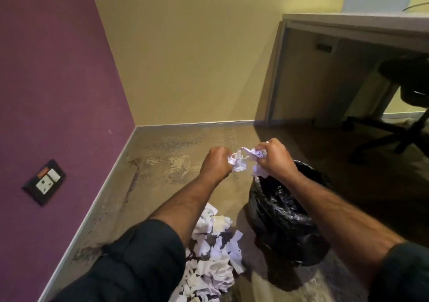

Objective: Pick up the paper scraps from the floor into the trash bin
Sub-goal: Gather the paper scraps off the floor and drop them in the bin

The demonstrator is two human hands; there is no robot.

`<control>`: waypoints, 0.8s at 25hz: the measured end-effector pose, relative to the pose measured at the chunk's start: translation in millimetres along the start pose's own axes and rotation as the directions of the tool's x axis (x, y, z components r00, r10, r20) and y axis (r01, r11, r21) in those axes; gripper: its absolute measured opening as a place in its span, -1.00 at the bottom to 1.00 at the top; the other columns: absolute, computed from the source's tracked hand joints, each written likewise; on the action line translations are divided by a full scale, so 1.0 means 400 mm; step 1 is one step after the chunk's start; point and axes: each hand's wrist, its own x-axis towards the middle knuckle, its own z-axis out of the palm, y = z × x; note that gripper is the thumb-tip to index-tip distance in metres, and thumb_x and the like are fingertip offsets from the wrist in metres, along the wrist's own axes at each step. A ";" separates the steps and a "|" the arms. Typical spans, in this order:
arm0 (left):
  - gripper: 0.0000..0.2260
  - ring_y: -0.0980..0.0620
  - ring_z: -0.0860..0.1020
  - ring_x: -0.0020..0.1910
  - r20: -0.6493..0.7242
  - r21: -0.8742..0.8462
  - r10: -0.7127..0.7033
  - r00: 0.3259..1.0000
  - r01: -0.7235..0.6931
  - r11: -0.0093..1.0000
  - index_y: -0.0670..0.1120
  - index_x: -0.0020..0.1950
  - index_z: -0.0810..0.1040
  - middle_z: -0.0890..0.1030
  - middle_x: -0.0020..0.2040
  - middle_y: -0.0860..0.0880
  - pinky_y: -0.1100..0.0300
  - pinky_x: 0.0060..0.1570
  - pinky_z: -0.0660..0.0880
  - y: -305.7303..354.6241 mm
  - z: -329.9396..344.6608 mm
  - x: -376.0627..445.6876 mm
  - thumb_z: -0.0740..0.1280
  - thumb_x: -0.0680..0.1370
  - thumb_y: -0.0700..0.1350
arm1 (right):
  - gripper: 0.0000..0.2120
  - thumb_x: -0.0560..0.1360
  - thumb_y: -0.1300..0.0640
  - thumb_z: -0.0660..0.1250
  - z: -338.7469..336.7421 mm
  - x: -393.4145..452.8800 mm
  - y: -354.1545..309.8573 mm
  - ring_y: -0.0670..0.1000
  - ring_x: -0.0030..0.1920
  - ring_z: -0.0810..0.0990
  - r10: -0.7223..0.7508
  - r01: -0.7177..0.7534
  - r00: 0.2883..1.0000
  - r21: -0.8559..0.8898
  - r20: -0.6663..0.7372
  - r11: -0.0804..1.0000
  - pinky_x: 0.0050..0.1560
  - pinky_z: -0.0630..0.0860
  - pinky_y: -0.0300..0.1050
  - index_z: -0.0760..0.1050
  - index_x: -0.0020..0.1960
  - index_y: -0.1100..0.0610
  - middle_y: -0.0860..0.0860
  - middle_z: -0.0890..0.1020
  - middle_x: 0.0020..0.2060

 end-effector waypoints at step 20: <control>-0.41 -0.03 0.43 0.45 0.272 -0.038 0.203 0.941 -0.200 0.979 -0.01 0.43 0.53 0.47 0.48 -0.04 0.13 0.38 0.39 0.266 0.194 0.058 0.53 0.42 -0.27 | -0.53 0.49 0.15 0.44 -0.141 -0.024 0.226 0.14 0.24 0.53 0.223 -0.230 0.972 -0.123 -0.069 0.965 0.15 0.53 0.03 0.49 0.38 -0.03 0.10 0.43 0.28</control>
